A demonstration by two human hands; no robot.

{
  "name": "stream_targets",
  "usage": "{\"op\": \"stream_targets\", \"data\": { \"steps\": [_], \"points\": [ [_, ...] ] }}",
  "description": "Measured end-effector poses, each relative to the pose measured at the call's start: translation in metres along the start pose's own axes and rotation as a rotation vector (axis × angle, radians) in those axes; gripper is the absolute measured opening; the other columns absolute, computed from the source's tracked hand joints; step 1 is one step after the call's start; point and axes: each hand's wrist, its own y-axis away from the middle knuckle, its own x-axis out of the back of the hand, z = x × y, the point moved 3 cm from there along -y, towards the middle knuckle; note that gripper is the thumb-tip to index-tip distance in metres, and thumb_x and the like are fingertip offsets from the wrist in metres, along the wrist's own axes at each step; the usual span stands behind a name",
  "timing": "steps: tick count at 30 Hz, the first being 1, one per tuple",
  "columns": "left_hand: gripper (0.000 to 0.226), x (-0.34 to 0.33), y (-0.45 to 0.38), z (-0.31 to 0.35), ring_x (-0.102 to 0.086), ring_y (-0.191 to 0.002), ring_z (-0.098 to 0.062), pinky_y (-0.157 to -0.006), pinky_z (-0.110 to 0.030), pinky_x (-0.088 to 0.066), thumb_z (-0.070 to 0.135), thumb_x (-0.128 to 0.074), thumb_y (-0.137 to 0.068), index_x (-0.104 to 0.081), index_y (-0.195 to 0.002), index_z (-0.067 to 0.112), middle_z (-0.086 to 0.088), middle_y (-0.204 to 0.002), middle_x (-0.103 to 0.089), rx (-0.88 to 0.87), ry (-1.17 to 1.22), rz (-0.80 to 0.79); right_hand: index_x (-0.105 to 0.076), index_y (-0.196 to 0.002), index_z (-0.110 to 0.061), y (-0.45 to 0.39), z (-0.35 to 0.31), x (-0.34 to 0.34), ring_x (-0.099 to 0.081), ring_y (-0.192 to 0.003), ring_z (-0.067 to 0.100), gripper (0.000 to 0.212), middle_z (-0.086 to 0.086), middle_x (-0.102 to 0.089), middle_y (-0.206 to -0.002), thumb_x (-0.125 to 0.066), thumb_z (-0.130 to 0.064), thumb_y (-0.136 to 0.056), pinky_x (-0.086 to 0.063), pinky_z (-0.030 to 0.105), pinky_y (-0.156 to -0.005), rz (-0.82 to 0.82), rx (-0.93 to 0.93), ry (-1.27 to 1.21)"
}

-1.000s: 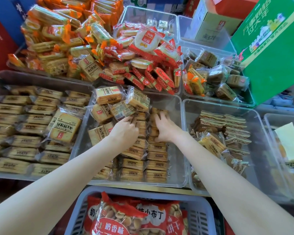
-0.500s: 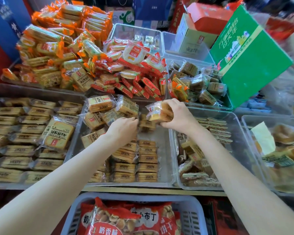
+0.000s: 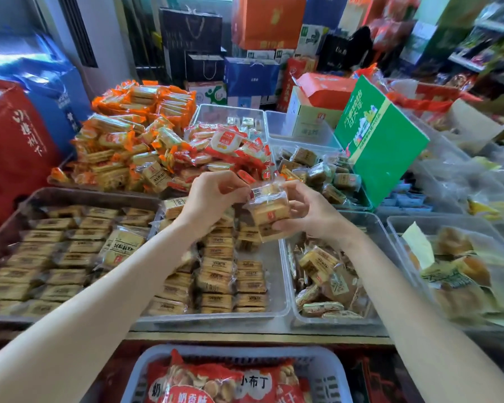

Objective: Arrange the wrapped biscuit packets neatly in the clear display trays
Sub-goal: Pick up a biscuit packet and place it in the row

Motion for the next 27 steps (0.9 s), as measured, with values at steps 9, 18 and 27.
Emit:
{"op": "stream_targets", "data": {
  "steps": [9, 18, 27],
  "points": [
    [0.003, 0.021, 0.009, 0.047, -0.067, -0.08, -0.014, -0.083, -0.036, -0.054, 0.015, -0.07, -0.082, -0.07, -0.085, 0.015, 0.002, -0.084, -0.07, -0.015, -0.039, -0.132, -0.05, -0.124, -0.026, 0.026, -0.029, 0.011, -0.062, -0.106, 0.015, 0.063, 0.0, -0.061, -0.12, -0.08, -0.013, -0.07, -0.054, 0.022, -0.078, 0.009, 0.039, 0.061],
    [0.02, 0.005, 0.021, 0.084, -0.055, -0.073, 0.001, -0.071, -0.006, -0.046, 0.015, -0.065, -0.087, -0.069, -0.105, 0.01, 0.008, -0.091, -0.06, -0.303, -0.31, -0.216, -0.055, -0.111, -0.032, 0.027, -0.041, 0.021, -0.062, -0.104, 0.016, 0.055, 0.0, -0.063, -0.114, -0.084, -0.018, -0.067, -0.053, 0.037, -0.091, 0.1, 0.076, 0.149],
    [0.016, 0.02, 0.008, 0.078, -0.057, -0.066, -0.001, -0.077, -0.026, -0.047, 0.01, -0.073, -0.078, -0.067, -0.073, 0.023, 0.008, -0.079, -0.066, -0.064, -0.064, -0.166, -0.056, -0.111, -0.028, 0.032, -0.048, 0.024, -0.065, -0.098, 0.019, 0.045, 0.004, -0.067, -0.107, -0.078, -0.02, -0.072, -0.055, 0.028, -0.079, 0.089, 0.081, 0.071]
  ]
}}
